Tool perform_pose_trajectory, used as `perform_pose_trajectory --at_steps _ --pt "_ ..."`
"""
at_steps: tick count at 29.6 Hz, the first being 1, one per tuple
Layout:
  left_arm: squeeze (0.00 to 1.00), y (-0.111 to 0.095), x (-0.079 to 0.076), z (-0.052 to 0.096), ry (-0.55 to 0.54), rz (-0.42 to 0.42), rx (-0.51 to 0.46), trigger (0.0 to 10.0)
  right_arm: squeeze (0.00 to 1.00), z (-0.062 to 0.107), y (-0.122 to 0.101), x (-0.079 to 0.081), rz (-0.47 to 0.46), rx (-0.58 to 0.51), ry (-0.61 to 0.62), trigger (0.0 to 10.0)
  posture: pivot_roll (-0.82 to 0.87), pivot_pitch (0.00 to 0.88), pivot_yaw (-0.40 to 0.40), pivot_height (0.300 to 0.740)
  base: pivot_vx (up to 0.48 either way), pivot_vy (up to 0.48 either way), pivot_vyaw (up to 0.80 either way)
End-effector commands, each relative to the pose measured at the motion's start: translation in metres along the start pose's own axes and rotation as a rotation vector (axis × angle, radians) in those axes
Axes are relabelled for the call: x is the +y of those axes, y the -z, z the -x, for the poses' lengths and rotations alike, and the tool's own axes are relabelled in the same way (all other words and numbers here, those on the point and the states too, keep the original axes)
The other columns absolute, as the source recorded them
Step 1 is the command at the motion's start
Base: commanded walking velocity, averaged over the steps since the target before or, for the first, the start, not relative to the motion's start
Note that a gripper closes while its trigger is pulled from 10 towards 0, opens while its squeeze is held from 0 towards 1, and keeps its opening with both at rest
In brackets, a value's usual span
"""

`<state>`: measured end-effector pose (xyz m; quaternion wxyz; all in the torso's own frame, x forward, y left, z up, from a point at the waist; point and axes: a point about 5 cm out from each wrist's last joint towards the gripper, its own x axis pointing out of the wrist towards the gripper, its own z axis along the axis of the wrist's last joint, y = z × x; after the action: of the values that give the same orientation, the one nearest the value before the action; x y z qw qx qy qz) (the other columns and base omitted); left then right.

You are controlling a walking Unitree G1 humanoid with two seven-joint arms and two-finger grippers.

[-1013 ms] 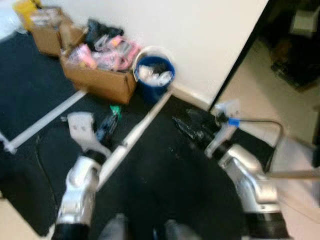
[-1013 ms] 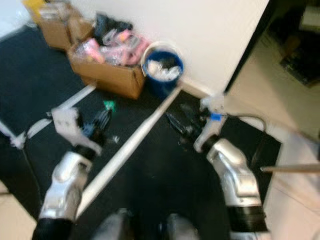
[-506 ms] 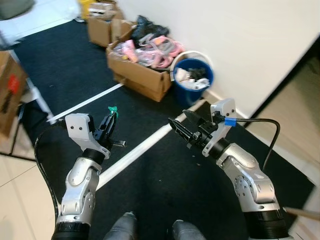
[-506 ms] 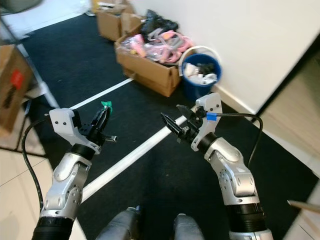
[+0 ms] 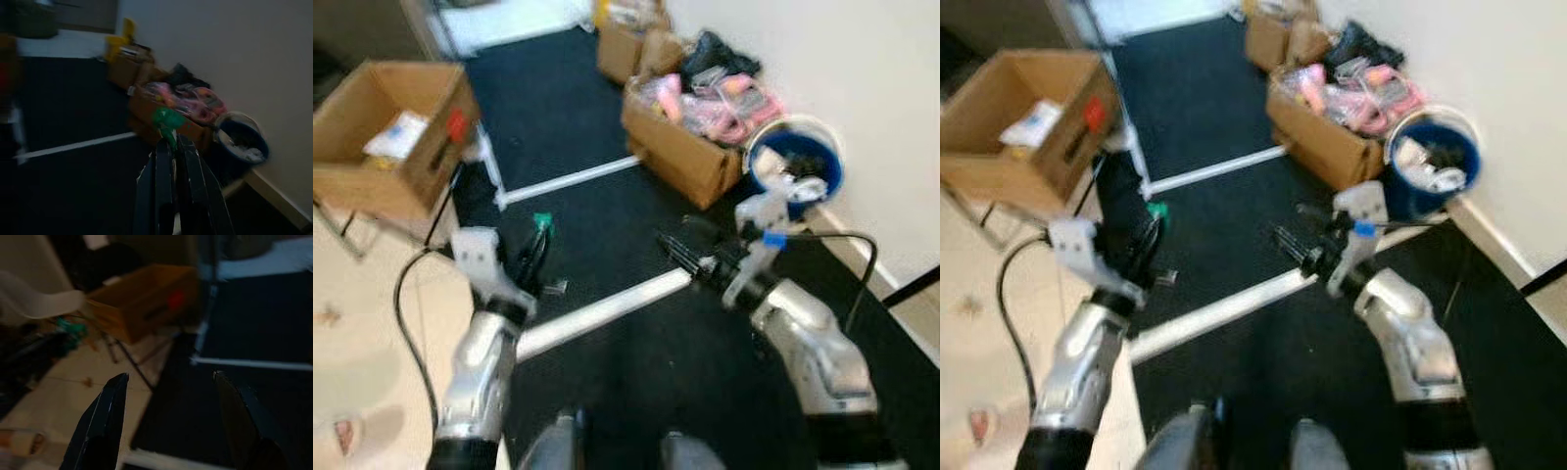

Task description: Picking trash to rubbish bin

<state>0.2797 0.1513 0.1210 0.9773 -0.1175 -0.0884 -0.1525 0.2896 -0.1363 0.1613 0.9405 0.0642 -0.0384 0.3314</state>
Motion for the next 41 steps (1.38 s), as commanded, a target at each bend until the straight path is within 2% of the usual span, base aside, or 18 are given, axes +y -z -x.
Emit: perform_pose_trajectory --at_steps 1,12,20,27,29,32,41 --pt "0.0 0.007 0.0 0.005 -0.013 0.004 0.03 10.0 0.0 0.005 0.004 -0.002 -0.005 0.012 0.012 10.0 -0.02 0.148 -0.014 0.74 0.0 0.0 0.79" --pt "0.0 0.008 0.003 0.006 -0.032 -0.014 0.037 10.0 0.0 0.006 0.005 -0.003 -0.034 -0.015 0.025 10.0 -0.01 0.135 -0.013 0.74 0.0 0.0 0.76" --pt "0.0 0.009 0.003 0.006 -0.035 -0.011 0.042 10.0 0.0 0.007 0.004 -0.004 -0.081 -0.051 0.022 10.0 -0.01 0.133 -0.012 0.74 0.0 0.0 0.0" --pt "0.0 0.008 0.003 0.006 -0.034 -0.002 0.039 10.0 0.0 0.015 0.001 -0.004 -0.077 -0.095 -0.089 10.0 -0.01 0.138 -0.011 0.74 0.0 0.0 0.0" --pt "0.0 0.008 0.003 0.005 -0.034 -0.001 0.038 10.0 0.0 0.018 0.001 -0.001 -0.099 -0.101 -0.134 10.0 0.0 0.142 -0.01 0.74 0.0 0.0 0.0" --pt "0.0 0.008 0.003 0.005 -0.032 0.004 0.038 10.0 0.0 0.026 0.002 0.011 -0.187 -0.104 -0.262 10.0 -0.01 0.141 -0.01 0.74 0.0 0.0 0.0" --pt "0.0 0.008 0.002 0.004 -0.025 0.013 0.038 10.0 0.0 0.033 0.012 0.014 -0.205 -0.067 -0.365 10.0 -0.01 0.147 -0.005 0.74 0.0 0.0 0.0"
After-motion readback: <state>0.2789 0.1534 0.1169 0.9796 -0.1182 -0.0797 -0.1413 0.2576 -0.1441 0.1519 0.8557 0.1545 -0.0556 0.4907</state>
